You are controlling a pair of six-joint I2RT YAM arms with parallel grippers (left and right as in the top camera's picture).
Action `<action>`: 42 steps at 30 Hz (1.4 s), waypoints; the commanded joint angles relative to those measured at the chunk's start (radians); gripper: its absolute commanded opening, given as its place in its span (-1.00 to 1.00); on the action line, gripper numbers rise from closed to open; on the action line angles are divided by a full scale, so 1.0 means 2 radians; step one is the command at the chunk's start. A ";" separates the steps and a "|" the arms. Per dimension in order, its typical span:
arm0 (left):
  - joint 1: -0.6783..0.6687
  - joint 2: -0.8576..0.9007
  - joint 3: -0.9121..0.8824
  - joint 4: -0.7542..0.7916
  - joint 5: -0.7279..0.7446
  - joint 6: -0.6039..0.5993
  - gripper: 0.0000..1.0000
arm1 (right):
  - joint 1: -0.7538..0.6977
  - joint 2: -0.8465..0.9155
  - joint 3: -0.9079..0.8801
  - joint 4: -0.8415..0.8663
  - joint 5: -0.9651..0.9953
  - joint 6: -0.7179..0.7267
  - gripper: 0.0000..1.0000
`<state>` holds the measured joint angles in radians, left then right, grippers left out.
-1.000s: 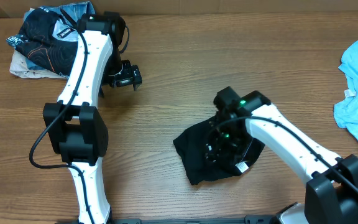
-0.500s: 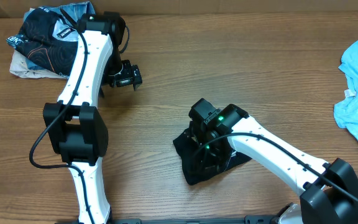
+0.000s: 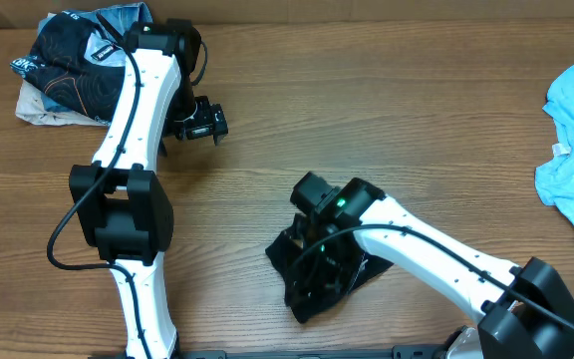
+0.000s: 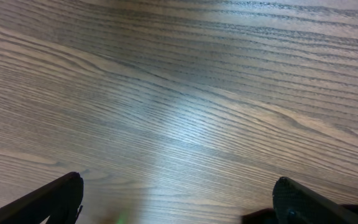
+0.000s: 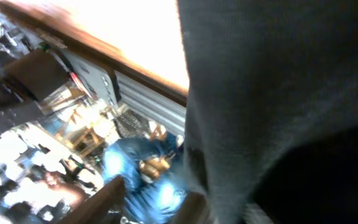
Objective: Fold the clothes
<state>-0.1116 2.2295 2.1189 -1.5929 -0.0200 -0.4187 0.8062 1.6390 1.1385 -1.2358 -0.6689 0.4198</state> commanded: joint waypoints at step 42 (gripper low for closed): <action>-0.002 -0.017 -0.002 0.002 -0.007 -0.002 1.00 | -0.119 -0.024 -0.060 0.018 0.192 0.179 -0.92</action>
<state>-0.1112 2.2295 2.1189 -1.5852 -0.0204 -0.4187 0.5644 1.6035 1.0851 -1.2312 -0.2218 0.7666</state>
